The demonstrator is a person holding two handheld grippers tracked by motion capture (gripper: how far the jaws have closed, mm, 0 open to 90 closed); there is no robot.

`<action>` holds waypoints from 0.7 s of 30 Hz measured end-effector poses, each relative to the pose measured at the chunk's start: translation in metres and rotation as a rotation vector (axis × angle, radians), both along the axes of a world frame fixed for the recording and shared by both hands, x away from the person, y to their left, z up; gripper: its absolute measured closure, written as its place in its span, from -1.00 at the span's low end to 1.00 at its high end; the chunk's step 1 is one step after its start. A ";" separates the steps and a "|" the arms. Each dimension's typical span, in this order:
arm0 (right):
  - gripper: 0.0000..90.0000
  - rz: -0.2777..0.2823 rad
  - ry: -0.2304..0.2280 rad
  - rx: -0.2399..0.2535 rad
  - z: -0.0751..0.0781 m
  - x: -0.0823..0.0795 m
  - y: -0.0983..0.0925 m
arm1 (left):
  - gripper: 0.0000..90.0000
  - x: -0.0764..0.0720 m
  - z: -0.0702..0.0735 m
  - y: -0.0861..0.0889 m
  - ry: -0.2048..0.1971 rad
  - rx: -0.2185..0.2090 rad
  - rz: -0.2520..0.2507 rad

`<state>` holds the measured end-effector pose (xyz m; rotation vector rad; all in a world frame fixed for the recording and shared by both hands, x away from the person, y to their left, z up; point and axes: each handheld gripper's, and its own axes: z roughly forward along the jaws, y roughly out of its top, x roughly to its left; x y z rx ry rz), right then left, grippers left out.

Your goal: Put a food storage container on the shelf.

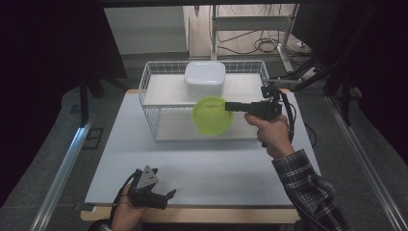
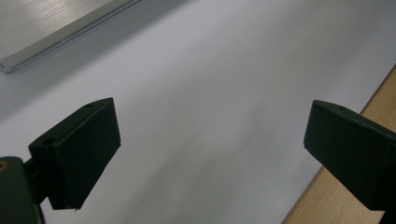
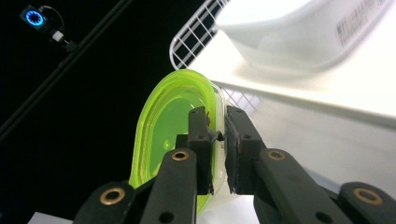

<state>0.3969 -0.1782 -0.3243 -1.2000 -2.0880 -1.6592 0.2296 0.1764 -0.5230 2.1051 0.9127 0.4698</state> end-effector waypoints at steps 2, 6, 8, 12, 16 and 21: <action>0.82 -0.003 -0.011 0.005 0.009 0.003 0.003 | -0.93 0.000 0.000 0.000 0.001 -0.005 0.000; 0.82 -0.010 -0.015 0.018 0.020 0.007 0.006 | -0.93 0.000 0.000 0.000 0.001 -0.005 -0.001; 0.82 -0.017 -0.016 0.024 0.025 0.010 0.008 | -0.93 0.000 0.000 0.000 0.001 -0.007 0.000; 0.82 -0.041 -0.022 0.030 0.039 0.018 0.012 | -0.93 0.000 0.000 0.000 0.002 -0.006 -0.001; 0.82 -0.060 -0.030 0.036 0.046 0.024 0.014 | -0.93 0.000 0.000 0.000 0.003 -0.007 -0.002; 0.82 -0.102 -0.039 0.051 0.056 0.035 0.016 | -0.93 0.000 0.000 0.000 0.004 -0.007 -0.004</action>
